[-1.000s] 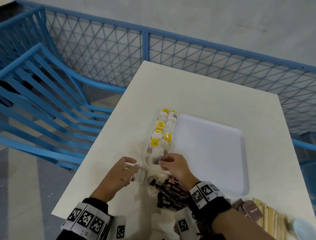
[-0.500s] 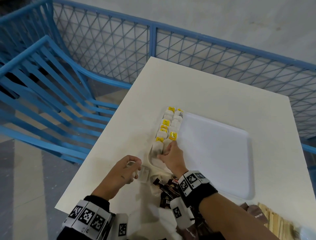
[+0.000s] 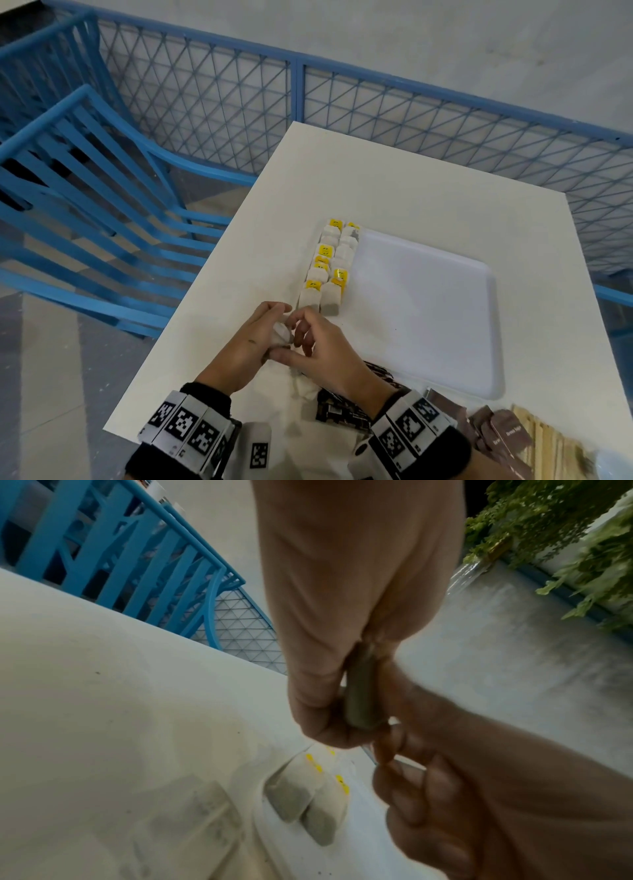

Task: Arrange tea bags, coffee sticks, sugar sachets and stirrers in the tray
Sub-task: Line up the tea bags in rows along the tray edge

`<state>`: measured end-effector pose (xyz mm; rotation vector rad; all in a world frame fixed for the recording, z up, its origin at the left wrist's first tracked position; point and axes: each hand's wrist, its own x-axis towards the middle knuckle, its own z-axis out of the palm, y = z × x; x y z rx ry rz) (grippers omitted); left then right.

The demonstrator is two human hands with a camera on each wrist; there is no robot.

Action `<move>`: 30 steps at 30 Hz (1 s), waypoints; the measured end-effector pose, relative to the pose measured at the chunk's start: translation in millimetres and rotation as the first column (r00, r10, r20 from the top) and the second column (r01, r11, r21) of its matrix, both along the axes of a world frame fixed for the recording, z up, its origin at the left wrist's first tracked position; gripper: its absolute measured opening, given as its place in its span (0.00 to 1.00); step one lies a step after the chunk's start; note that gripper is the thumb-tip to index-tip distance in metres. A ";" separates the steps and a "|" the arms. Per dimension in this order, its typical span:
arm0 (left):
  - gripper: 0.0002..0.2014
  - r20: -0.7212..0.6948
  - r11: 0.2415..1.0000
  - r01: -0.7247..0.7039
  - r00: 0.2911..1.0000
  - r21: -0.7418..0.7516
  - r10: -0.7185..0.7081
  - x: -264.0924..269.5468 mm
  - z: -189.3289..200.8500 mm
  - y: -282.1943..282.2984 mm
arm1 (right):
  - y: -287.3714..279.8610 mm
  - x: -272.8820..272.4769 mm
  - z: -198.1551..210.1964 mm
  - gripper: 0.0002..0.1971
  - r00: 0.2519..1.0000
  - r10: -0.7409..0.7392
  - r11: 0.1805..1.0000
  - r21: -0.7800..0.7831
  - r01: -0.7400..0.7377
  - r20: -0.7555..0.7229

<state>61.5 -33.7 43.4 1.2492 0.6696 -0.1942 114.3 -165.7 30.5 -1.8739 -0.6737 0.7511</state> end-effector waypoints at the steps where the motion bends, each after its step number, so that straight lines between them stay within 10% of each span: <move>1: 0.14 0.005 1.000 0.008 1.000 -0.011 -0.008 1.0 1.3 -1.6 | -0.8 0.2 -0.8 0.17 0.999 -0.012 1.000 -0.005 0.012 0.033; 6: 0.12 0.031 0.997 0.074 0.997 0.015 -0.075 1.3 4.7 -6.0 | -10.2 4.5 -3.9 0.11 0.992 -0.077 0.996 0.054 0.072 0.095; 20: 0.12 0.093 0.990 0.042 0.994 0.137 -0.055 -12.3 4.2 2.1 | -33.3 16.3 7.6 0.07 0.880 -0.135 0.921 0.270 0.281 -0.455; 30: 0.15 0.149 0.907 0.098 0.974 0.409 -0.172 -8.2 12.6 -11.0 | -35.0 18.7 3.8 0.16 0.937 -0.175 0.956 0.176 0.236 -0.303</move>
